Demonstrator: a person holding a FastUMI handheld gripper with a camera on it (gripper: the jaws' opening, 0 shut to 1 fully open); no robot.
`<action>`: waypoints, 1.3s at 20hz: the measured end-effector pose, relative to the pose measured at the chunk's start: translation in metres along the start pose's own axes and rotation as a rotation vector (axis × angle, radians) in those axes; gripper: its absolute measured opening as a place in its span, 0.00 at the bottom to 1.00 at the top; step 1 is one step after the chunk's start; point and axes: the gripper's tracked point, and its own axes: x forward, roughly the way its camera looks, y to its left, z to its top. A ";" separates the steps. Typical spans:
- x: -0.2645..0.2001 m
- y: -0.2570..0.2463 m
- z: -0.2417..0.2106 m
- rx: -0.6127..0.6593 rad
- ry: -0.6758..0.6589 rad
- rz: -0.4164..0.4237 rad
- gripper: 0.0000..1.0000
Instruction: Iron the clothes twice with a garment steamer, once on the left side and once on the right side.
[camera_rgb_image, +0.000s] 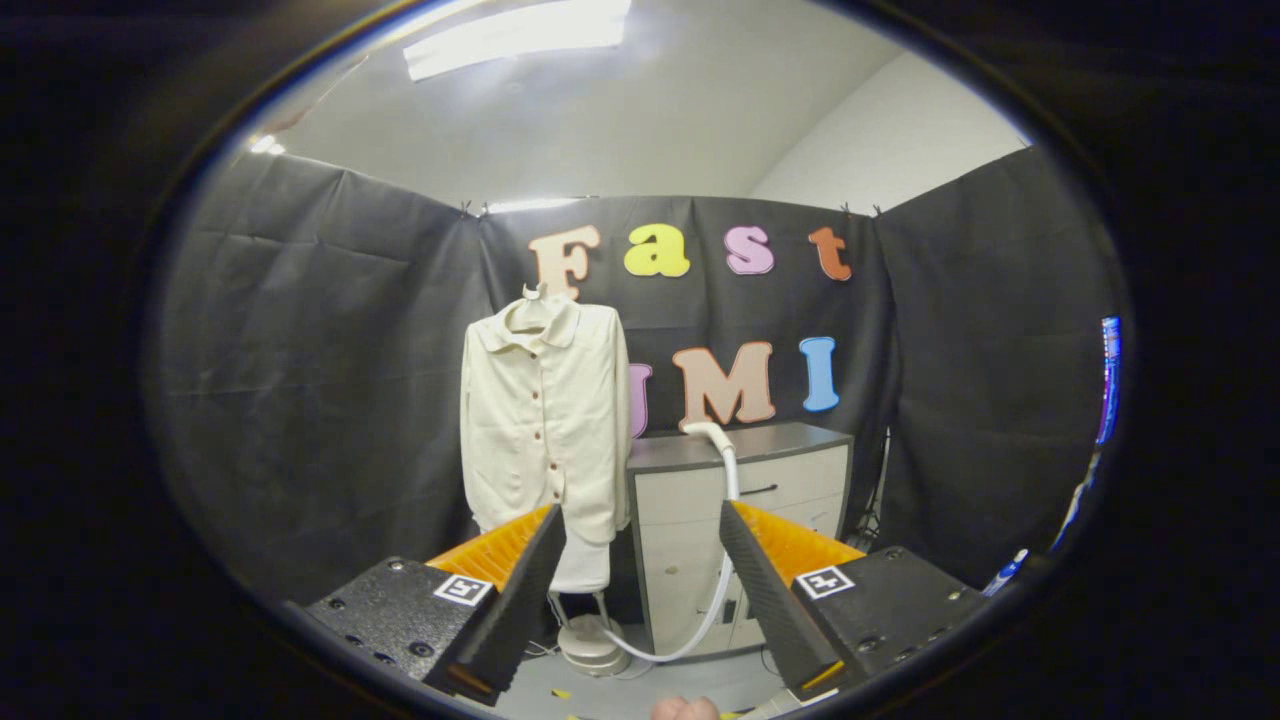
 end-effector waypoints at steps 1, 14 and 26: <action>0.003 0.000 -0.001 0.000 0.006 0.002 0.94; 0.105 0.020 -0.009 -0.038 0.002 -0.069 0.95; 0.263 -0.038 -0.026 -0.047 0.066 -0.069 0.97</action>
